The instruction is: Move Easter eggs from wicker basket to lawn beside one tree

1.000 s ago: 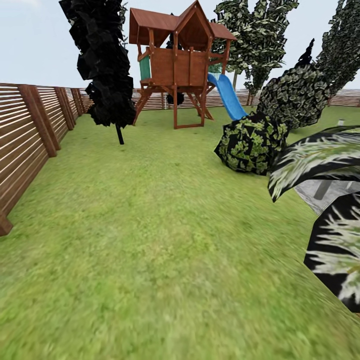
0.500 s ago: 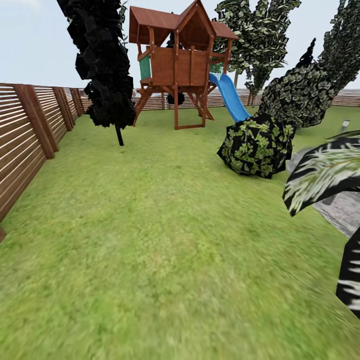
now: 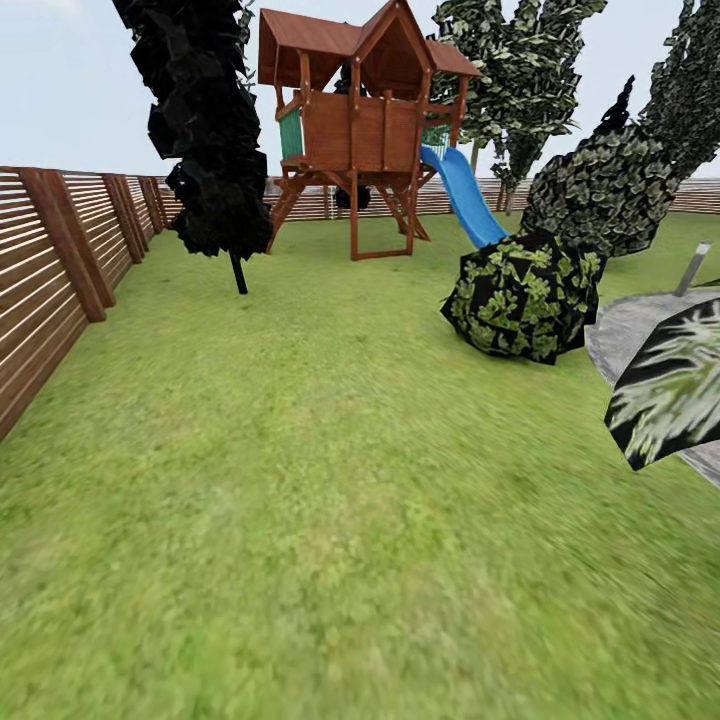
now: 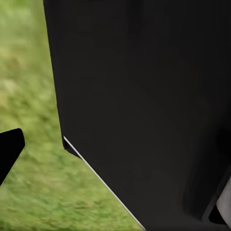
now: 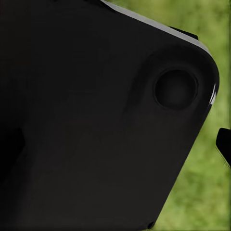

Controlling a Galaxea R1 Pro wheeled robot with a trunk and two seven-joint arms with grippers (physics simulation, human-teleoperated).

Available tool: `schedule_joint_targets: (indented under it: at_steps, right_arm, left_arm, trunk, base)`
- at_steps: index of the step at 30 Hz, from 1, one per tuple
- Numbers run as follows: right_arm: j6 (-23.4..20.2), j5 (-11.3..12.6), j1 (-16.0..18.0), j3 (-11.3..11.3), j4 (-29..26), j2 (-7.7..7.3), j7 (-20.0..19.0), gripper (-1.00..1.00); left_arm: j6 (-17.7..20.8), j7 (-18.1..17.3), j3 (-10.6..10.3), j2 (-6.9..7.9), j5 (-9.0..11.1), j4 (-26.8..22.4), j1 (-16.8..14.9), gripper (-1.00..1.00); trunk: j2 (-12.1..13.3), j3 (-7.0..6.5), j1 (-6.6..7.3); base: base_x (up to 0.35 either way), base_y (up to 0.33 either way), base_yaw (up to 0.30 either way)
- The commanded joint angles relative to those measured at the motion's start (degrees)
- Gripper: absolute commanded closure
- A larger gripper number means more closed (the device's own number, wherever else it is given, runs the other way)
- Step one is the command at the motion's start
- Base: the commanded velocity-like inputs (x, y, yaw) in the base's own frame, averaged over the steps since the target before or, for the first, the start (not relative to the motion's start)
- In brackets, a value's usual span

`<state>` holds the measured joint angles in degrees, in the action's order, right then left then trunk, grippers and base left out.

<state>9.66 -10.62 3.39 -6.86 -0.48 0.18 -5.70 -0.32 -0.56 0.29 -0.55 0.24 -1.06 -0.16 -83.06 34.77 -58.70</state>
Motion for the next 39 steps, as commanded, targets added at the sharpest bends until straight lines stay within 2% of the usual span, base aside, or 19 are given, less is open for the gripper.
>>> schedule_joint_targets:
  at_steps: [1, 39]
  right_arm:
    - [0.2, 0.1, 0.0, -0.4, 0.0, -0.01, 0.0, -1.00]
    - [0.1, 0.0, 0.0, -0.5, 0.0, -0.28, 0.0, -1.00]
  left_arm:
    - [0.0, -0.1, 0.0, -0.02, 0.0, 0.0, 0.0, -1.00]
    - [0.0, -0.1, 0.1, 0.01, 0.0, 0.0, 0.0, -1.00]
  trunk:
    - [0.0, 0.05, -0.03]
    - [0.0, 0.05, -0.03]
  base:
    - [0.317, 0.113, 0.000]
    - [0.317, 0.115, 0.000]
